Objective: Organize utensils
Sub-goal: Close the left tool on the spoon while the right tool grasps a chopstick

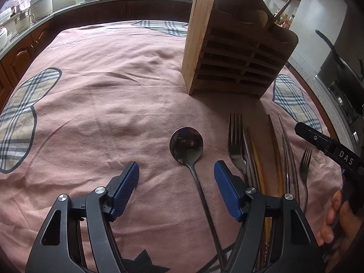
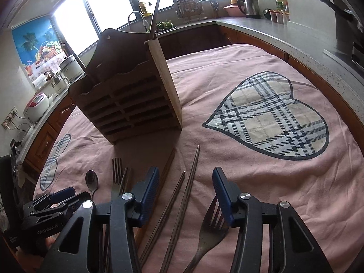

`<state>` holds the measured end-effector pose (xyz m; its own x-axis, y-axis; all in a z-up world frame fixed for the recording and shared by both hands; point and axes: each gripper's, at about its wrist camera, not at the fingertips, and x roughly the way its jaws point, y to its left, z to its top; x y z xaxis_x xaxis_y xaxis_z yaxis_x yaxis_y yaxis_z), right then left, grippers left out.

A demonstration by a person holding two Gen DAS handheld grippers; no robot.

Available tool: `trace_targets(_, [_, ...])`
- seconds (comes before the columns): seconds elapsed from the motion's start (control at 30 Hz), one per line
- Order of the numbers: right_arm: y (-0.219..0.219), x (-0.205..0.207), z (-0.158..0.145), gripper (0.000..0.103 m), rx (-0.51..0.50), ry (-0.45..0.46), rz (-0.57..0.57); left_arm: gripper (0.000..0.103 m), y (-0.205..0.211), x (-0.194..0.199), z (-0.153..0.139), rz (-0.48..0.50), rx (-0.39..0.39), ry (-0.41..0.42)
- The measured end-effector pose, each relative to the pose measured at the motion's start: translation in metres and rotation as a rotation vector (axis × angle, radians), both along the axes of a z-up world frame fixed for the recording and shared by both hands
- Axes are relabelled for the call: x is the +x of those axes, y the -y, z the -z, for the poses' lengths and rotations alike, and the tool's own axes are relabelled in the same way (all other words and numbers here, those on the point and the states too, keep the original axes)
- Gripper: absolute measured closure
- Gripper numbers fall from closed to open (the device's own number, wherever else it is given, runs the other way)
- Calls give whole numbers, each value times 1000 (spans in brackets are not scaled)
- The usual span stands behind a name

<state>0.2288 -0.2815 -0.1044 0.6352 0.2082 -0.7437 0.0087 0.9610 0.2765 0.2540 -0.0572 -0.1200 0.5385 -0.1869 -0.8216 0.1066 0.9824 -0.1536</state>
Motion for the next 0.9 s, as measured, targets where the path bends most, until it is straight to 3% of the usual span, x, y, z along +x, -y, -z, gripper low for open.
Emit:
trace_targets(0.17, [0,24,14,69,-30,-46,3,35,6,7,0,9,17,13])
trace_targets(0.37, [-6,39,22,74,-101,-61,-1,55,15,12,1,34,61,34])
trace_targets(0.43, [-11,42,23,85,-137,-57,-6,70,17,13,1,35,86,43])
trace_targets(0.53, [-15,41,23,97,-161,-46,-15,70,18,13,1,41,82,49])
trace_targets(0.7, [-10,37,20,98,-81,-35,-8,70,12,11,-3,52,24,47])
trace_targets(0.9, [-4,19,-7,99,10,21,-8,70,5,-1,-25,53,-34,91])
